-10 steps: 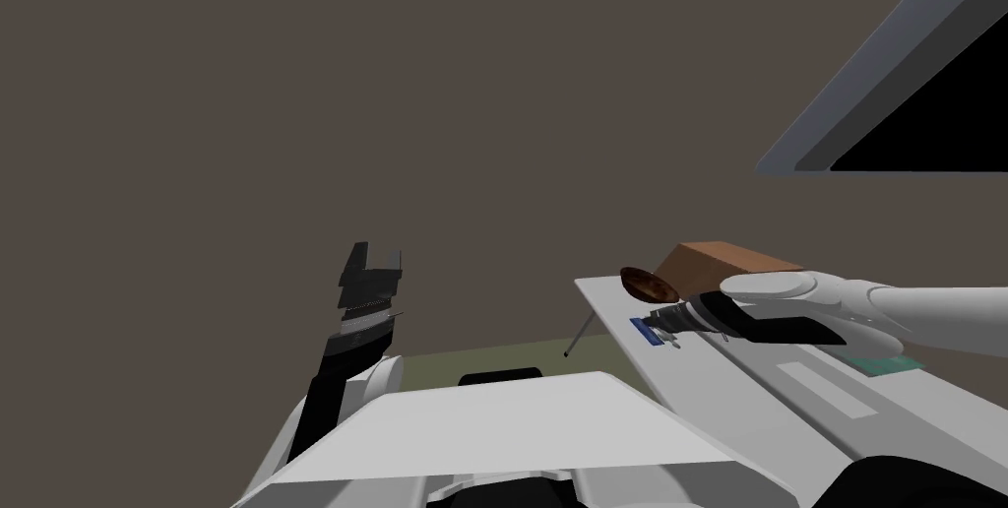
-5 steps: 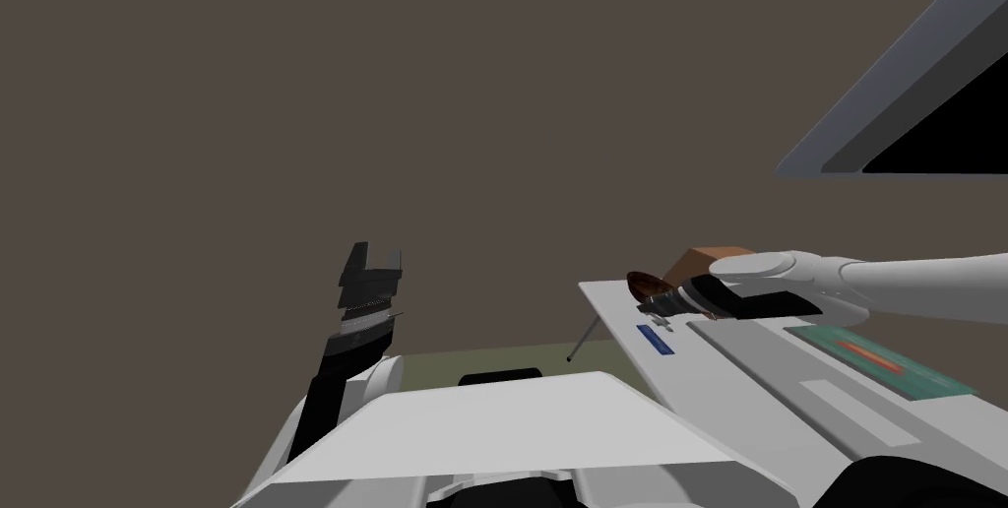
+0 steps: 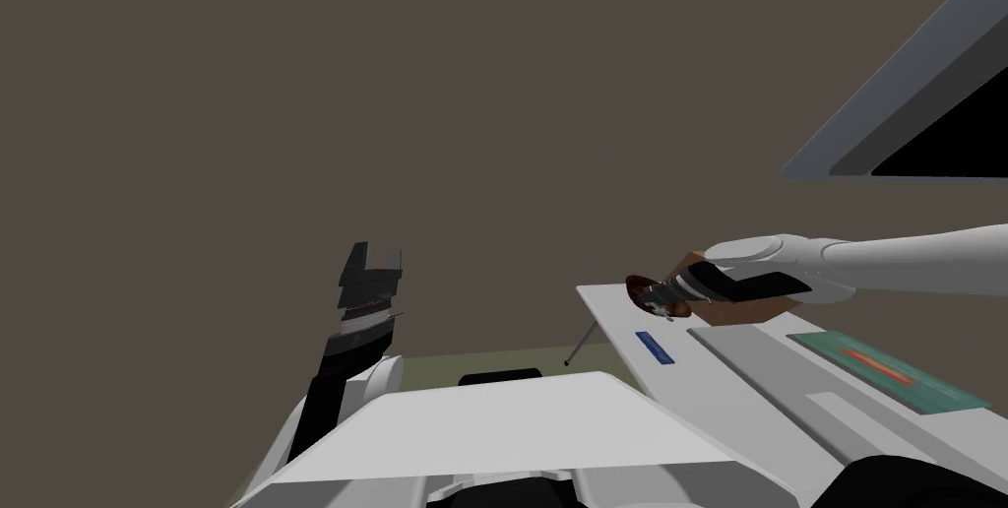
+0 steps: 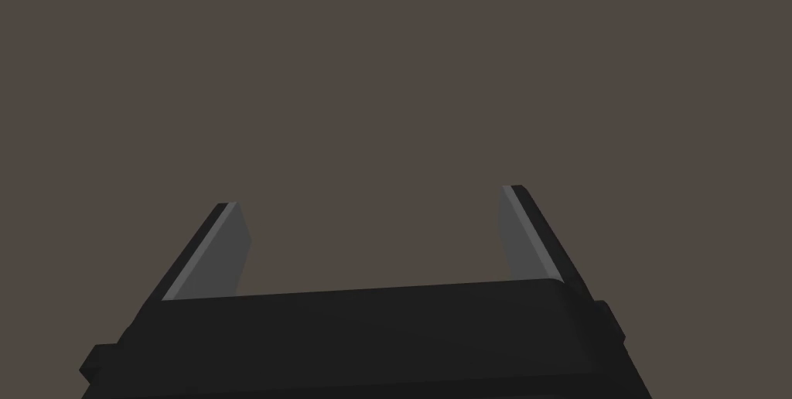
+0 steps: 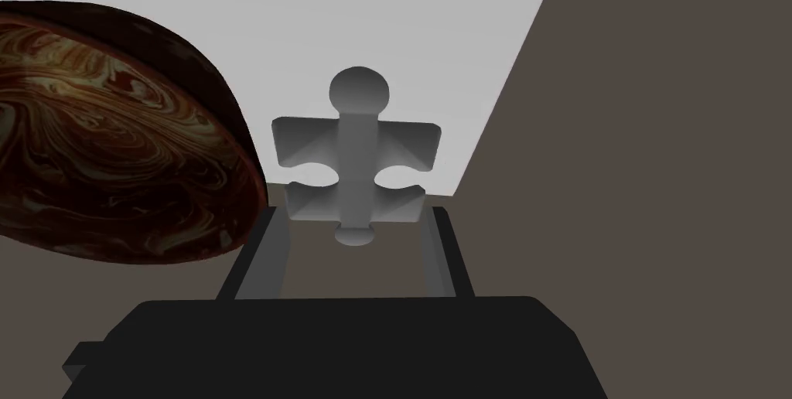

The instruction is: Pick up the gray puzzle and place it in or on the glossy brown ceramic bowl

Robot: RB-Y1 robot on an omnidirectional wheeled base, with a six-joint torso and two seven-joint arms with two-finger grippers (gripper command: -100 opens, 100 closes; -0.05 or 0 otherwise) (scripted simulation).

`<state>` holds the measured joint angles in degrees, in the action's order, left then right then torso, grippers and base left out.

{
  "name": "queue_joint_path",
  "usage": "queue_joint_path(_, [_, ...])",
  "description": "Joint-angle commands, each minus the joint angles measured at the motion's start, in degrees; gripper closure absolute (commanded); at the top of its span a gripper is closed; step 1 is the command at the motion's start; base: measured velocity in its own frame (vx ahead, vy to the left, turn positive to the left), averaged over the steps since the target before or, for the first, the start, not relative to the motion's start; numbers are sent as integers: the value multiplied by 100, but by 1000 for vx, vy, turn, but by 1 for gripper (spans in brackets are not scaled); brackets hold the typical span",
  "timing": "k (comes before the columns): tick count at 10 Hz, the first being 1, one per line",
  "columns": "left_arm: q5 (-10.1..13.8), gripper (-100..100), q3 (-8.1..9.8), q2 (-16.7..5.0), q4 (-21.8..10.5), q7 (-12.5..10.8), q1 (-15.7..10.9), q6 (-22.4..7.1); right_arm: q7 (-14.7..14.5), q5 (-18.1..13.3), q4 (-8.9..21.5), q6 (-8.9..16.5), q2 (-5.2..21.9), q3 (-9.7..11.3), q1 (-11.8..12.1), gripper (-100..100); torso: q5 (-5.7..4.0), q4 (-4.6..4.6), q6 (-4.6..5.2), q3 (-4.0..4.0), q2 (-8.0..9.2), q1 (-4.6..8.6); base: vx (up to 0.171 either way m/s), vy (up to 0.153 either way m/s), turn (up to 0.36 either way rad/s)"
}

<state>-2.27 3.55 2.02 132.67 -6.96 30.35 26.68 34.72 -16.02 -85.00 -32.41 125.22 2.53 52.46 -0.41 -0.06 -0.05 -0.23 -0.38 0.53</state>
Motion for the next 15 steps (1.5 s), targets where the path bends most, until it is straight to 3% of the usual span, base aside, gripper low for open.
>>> queue_joint_path(1, [0,0,0,0,0,0,0,0,109,87,159,-152,111,32,-12,100,0,0,0,0,0,0,46,-102,-34])
queue_joint_path(8, [0,0,0,0,0,0,1,0,720,630,957,-740,678,187,114,100,-5,-5,16,-10,-15,5,93,-95,-91])
queue_joint_path(9, [0,0,0,0,0,0,1,0,644,587,938,-713,645,122,148,100,-2,-6,16,-12,-20,-5,57,-25,-17])
queue_joint_path(10, [0,0,0,0,0,0,0,0,668,596,956,-728,652,132,142,-100,-5,-5,12,-5,-3,-18,9,-6,4])
queue_joint_path(14, [0,0,-1,1,0,0,-1,0,667,595,955,-725,652,131,143,-100,0,3,13,13,25,-32,0,0,0])
queue_joint_path(15, [0,0,-1,1,0,0,-1,0,667,595,955,-725,652,131,143,0,0,3,13,14,26,-33,0,0,0])
